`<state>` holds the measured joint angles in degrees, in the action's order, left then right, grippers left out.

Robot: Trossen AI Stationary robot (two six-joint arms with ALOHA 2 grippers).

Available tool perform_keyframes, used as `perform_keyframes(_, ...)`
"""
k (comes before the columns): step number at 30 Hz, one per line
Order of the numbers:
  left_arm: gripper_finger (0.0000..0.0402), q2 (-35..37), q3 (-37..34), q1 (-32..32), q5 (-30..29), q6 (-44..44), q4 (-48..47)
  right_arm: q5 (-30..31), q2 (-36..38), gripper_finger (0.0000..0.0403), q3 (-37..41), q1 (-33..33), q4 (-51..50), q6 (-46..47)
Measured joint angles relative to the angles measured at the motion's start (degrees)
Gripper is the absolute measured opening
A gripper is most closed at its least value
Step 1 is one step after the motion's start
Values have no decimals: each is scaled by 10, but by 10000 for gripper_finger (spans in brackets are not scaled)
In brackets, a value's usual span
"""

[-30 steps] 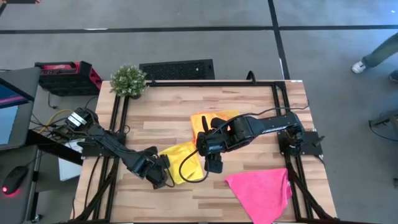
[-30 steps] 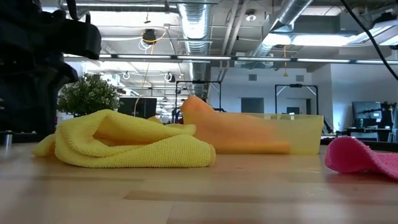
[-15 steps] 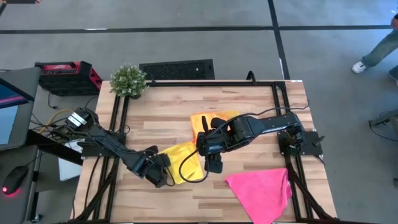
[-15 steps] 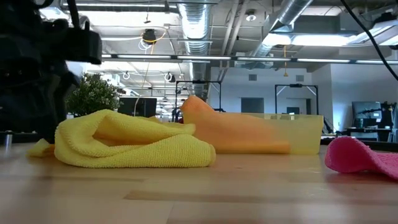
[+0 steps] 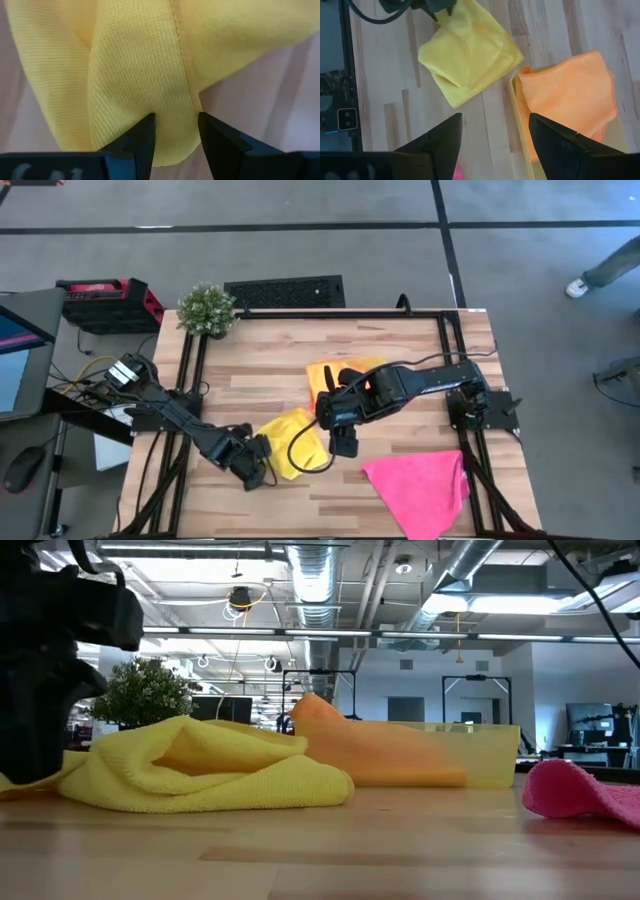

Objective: Fold microfiber towels
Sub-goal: Fold the yellow microfiber towel

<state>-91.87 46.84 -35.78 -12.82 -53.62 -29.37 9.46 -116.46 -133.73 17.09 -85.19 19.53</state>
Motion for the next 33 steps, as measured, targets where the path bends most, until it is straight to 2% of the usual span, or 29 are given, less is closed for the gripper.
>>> perform_keyframes(7, 142, 1, 29, -20, 16, -1, -5, 0, 0, 255, 0, -11, 0, 0)
perform_keyframes(22, 142, -1, 34, -48, -119, -56, -22, 0, 0, 255, 0, -16, 0, 0)
perform_keyframes(33, 141, -17, 33, -62, -119, -99, -10, 0, 0, 255, 0, -16, 0, -1)
